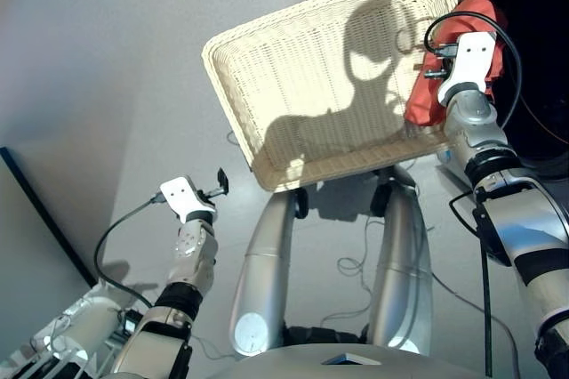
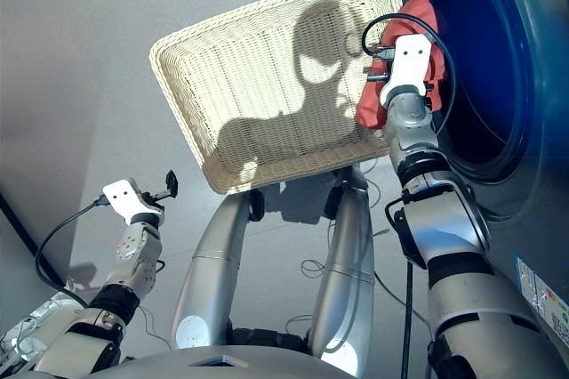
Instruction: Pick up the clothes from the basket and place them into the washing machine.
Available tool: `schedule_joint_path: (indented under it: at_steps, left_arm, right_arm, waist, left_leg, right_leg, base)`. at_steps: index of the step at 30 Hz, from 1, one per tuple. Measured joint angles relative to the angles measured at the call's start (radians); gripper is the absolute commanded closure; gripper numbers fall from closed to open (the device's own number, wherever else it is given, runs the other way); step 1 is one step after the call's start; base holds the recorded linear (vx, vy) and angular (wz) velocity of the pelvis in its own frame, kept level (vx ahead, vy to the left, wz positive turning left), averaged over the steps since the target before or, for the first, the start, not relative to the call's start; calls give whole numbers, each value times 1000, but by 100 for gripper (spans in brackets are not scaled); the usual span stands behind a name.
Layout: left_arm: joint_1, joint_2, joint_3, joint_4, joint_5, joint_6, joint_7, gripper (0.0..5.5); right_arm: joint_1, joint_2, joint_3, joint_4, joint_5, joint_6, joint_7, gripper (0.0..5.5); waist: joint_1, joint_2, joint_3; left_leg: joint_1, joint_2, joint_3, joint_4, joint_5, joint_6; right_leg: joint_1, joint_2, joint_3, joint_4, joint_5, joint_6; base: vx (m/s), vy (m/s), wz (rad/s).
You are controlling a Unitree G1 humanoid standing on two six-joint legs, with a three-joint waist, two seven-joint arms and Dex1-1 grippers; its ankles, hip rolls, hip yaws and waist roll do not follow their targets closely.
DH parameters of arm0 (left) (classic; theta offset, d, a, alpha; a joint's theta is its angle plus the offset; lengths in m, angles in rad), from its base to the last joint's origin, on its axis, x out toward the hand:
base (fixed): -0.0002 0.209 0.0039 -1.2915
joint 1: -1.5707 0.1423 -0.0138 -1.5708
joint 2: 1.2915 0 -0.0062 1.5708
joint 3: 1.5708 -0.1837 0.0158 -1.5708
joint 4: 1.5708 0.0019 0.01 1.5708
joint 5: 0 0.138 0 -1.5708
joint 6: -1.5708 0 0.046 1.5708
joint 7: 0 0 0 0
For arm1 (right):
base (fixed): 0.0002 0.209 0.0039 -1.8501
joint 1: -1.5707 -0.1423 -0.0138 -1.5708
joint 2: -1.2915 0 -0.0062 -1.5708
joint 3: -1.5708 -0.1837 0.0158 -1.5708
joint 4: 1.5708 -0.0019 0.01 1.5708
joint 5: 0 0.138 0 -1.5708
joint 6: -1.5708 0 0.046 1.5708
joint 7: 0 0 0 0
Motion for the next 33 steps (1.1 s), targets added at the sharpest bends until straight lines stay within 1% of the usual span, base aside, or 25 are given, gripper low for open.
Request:
schedule_joint_path:
  at_steps: [2, 4, 5, 6, 7, 9, 10, 12, 13, 15, 17, 20, 21, 22, 24, 28, 31, 33]
  left_arm:
    - [0, 0, 1, 3, 0, 0, 0, 0]
    - [0, 0, 2, 4, 0, 0, 0, 0]
    - [-2, 0, 3, 4, 1, -1, 1, 0]
    - [-2, 0, 6, 5, 1, -1, 1, 0]
    - [-3, -1, 6, 6, 2, -1, 2, 0]
    - [-3, -1, 10, 8, 6, -1, 6, 0]
    - [-3, -1, 14, 8, 9, -1, 13, 0]
    - [-3, -1, 38, 7, 26, -3, 39, 0]
    - [-3, 0, 47, 7, 40, -8, 58, 0]
    - [-4, 0, 51, 1, 62, -22, 85, 0]
    - [-5, 0, 51, -11, 72, -26, 96, 0]
    - [-5, 1, 52, -28, 81, -30, 120, 0]
    - [-6, 1, 52, -30, 91, -30, 125, 0]
    - [-4, 1, 52, -34, 95, -30, 128, 0]
    - [-3, 1, 52, -42, 96, -31, 134, 0]
    - [8, 1, 52, -45, 95, -32, 136, 0]
    - [18, 1, 54, -44, 95, -32, 136, 0]
    - [18, 1, 54, -44, 93, -31, 135, 0]
  right_arm:
    - [16, 9, -10, -1, 0, 0, -8, 550]
    - [40, 18, -23, -2, 0, 0, -19, 550]
    - [52, 18, -26, -9, 0, 0, -26, 550]
    - [67, 19, -33, -27, -1, -2, -39, 550]
    - [78, 19, -43, -40, -3, -2, -51, 550]
    - [107, 29, -82, -89, -23, -4, -98, 550]
    - [119, 32, -96, -104, -41, -6, -124, 550]
    - [138, 39, -140, -139, -84, -10, -202, 550]
    - [141, 38, -165, -145, -116, -19, -263, 550]
    - [143, 16, -216, -150, -159, -22, -345, 550]
    - [138, -27, -235, -150, -184, -20, -403, 550]
    - [129, -98, -278, -147, -280, -13, -521, 550]
    - [122, -127, -279, -135, -318, 16, -562, 550]
    - [123, -123, -284, -129, -333, 26, -610, 550]
    - [122, -145, -284, -98, -402, 70, -637, 550]
    - [121, -176, -299, -50, -443, 110, -699, 550]
    - [118, -192, -303, -14, -460, 148, -731, 550]
    - [112, -202, -304, -4, -472, 172, -753, 550]
  waist:
    - [-1, 0, 0]
    - [-2, 0, 0]
    - [-5, -1, 0]
    - [-5, -2, -1]
    - [-12, -2, -1]
    - [-13, -3, -2]
    - [-19, -4, -2]
    - [-25, -5, -3]
    - [-27, -5, -7]
    - [-27, -5, -14]
    - [-25, -5, -15]
    - [-25, -5, -15]
    - [-24, -5, -15]
    - [-22, -4, -15]
    - [-17, -4, -16]
    - [0, -4, -26]
    - [2, -5, -33]
    - [-1, -5, -33]
  left_leg:
    - [21, 1, 0, -10, 0, 0]
    - [46, 2, 0, -21, 0, 0]
    - [55, 2, 0, -32, 0, 0]
    - [63, 2, 0, -43, 1, 2]
    - [67, 2, 1, -47, 1, 2]
    - [79, 0, 1, -67, 4, 3]
    - [86, -1, 1, -73, 8, 4]
    - [100, -2, 1, -89, 13, 0]
    - [105, -3, 0, -96, 15, -1]
    - [107, -6, 0, -103, 15, -1]
    - [110, -9, -3, -107, 16, 0]
    - [114, -13, -14, -107, 17, 1]
    - [118, -15, -19, -107, 17, 2]
    - [118, -16, -21, -106, 18, 3]
    - [117, -21, -24, -108, 20, 7]
    - [102, -29, -29, -107, 21, 9]
    - [84, -34, -32, -97, 23, 15]
    - [72, -38, -31, -90, 19, 20]
  right_leg:
    - [22, 1, -2, -14, 3, 1]
    - [47, 0, -2, -23, 8, -4]
    - [57, 0, -3, -33, 5, 1]
    - [64, 0, -3, -38, 6, 3]
    - [68, 1, -3, -46, 6, 3]
    - [76, 1, -5, -55, 7, 5]
    - [81, 1, -5, -60, 9, 6]
    - [96, 2, -8, -75, 11, 6]
    - [100, 2, -8, -81, 13, 4]
    - [101, 1, -10, -84, 14, 4]
    - [104, 1, -13, -83, 14, 5]
    - [114, -4, -29, -84, 12, 7]
    - [122, -6, -33, -84, 12, 7]
    - [124, -8, -33, -84, 11, 9]
    - [124, -13, -33, -84, 8, 13]
    - [116, -21, -36, -84, 4, 23]
    - [103, -25, -37, -84, 6, 29]
    - [96, -28, -36, -84, 13, 26]
  base:
    - [0, 0, 0]
    - [0, 0, 0]
    - [0, 0, 0]
    - [0, 0, 0]
    - [0, 0, 0]
    - [0, 0, 0]
    - [0, 0, 0]
    - [0, 0, 0]
    - [0, 0, 0]
    - [0, 0, 0]
    - [0, 0, 0]
    - [0, 0, 0]
    - [0, 0, 0]
    - [0, 0, 0]
    - [0, 0, 0]
    - [0, 0, 0]
    - [0, 0, 0]
    - [3, 26, 16]
